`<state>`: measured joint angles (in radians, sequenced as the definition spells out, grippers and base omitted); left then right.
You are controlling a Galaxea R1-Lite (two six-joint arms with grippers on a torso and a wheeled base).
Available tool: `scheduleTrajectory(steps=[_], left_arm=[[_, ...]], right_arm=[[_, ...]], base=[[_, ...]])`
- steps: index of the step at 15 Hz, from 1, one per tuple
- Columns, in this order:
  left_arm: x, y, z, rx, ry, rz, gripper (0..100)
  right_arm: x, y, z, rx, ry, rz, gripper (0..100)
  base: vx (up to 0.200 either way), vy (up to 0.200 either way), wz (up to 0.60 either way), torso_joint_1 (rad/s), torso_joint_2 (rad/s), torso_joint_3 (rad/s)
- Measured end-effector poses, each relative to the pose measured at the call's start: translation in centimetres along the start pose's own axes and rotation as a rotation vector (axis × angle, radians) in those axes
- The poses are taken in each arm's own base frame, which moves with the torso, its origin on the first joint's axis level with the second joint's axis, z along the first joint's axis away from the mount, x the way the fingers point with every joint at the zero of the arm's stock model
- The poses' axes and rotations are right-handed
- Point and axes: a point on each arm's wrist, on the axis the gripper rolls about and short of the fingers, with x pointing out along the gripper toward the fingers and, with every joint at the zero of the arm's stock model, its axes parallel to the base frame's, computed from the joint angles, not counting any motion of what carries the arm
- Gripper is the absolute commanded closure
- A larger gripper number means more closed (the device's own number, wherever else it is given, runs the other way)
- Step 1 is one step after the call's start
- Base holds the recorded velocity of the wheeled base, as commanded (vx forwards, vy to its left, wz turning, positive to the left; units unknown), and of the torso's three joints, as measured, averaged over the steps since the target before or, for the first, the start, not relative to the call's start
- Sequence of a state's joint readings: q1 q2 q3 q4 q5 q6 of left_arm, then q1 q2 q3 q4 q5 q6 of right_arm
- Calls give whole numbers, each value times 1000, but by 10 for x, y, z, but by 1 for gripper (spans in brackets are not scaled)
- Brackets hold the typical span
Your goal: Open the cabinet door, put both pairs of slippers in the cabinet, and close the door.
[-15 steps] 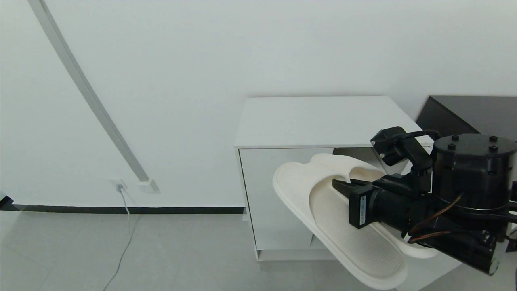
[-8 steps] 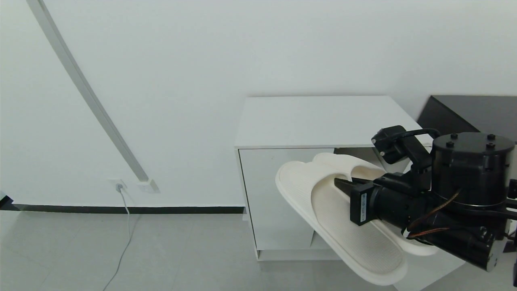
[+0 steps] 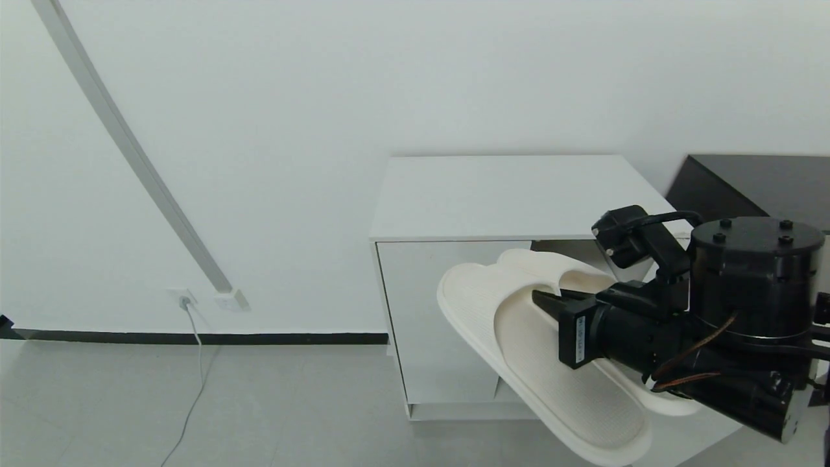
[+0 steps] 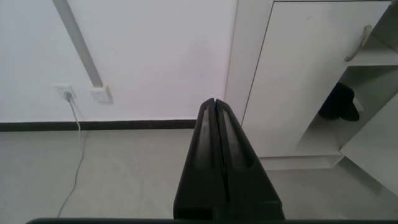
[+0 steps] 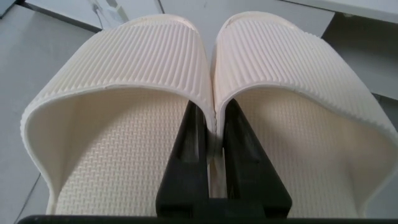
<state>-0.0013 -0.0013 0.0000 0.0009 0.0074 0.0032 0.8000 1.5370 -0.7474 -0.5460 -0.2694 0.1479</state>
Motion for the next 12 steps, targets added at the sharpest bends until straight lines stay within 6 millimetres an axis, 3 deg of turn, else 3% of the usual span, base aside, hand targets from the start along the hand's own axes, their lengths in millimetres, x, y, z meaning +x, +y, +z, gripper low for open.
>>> scheduleTrajectory(steps=[11,12], left_arm=[[0,0,0,-1,0,3,100],[0,0,0,-1,-1,2,100]], right_arm=[[-1,-1,-5,-2,16,2,100],[-1,-1,-5,-2,18,2,100]], base=[[0,-200,0,4,4,4],[0,0,0,0,0,0]])
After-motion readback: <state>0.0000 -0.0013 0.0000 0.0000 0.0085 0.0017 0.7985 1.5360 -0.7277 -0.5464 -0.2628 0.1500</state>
